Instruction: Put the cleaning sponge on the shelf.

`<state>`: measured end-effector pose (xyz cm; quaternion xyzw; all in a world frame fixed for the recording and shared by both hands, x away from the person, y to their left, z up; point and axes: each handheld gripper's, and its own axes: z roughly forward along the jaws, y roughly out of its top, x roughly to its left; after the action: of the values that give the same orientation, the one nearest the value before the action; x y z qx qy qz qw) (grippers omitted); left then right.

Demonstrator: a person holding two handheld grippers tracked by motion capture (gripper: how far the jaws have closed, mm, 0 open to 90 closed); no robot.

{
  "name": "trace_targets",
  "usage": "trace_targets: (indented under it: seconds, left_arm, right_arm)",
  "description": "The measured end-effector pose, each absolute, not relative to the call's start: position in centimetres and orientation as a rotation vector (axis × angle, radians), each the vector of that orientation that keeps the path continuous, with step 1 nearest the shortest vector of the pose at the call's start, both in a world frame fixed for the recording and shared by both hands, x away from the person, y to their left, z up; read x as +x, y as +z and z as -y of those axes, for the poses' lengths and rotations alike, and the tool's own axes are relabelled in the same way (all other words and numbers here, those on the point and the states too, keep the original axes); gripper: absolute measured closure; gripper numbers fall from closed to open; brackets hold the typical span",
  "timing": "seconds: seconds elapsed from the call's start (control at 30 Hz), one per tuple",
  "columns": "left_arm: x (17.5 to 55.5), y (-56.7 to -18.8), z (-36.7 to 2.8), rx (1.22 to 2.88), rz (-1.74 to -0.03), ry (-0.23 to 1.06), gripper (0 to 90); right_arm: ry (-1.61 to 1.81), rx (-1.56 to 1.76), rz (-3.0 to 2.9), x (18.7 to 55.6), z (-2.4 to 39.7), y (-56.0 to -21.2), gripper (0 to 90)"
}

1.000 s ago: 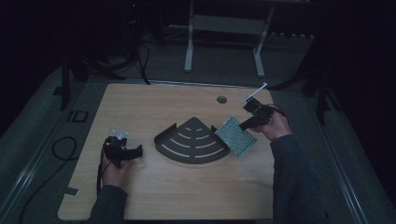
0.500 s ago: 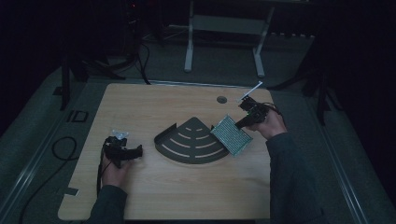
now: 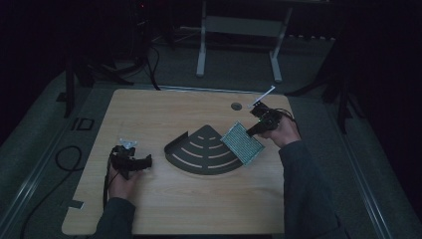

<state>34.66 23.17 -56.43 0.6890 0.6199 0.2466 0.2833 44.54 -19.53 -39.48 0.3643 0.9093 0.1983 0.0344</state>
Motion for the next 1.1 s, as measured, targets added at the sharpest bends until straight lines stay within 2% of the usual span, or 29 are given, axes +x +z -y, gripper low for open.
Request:
trace_targets:
  seconds: [1.1]
  left_arm:
    - [34.7,-56.4,-23.2,1.845,-1.659,0.659,6.0]
  right_arm:
    - [0.600,1.110,-2.796,46.4,17.2,-41.4,89.6]
